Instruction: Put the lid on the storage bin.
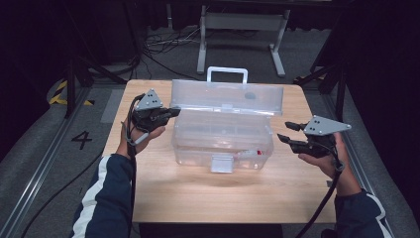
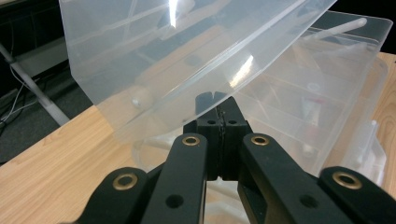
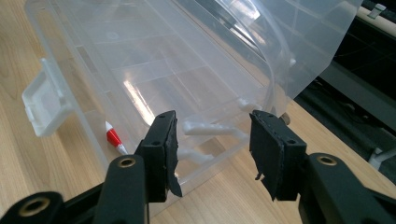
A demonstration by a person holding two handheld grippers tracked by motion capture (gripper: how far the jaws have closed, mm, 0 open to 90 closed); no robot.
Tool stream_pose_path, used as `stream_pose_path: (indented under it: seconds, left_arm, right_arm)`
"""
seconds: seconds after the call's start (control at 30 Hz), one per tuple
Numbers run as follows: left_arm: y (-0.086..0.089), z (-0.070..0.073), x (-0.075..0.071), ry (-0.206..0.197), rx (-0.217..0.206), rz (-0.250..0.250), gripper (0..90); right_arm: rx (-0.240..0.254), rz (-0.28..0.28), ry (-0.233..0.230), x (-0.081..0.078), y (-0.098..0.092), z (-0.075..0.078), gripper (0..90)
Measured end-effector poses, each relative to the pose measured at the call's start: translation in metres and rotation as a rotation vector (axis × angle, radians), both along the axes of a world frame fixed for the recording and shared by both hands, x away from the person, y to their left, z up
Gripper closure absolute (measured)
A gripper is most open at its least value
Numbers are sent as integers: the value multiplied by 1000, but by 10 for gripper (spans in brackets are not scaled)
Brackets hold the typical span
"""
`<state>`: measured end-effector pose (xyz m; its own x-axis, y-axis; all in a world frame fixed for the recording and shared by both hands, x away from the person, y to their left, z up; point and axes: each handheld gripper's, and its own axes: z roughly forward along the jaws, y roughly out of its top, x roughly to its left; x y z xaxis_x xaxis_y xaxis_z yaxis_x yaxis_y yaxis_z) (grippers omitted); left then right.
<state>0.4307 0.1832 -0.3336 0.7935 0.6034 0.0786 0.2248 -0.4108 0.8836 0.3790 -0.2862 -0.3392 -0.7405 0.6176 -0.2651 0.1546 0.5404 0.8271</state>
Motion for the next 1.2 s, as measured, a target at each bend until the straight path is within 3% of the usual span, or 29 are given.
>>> stream_pose_path:
  seconds: [0.6, 0.73, 1.2]
  left_arm:
    - [7, -16, -20, 17, 15, -23, 900]
    - [8, -19, -22, 32, 31, -27, 900]
    - [9, -32, -28, 50, 75, -20, 900]
  right_arm:
    - [5, 11, 40, 5, 2, -10, 475]
    - [48, 19, 53, 3, 0, -9, 457]
    - [-1, 20, 96, 6, -2, -21, 397]
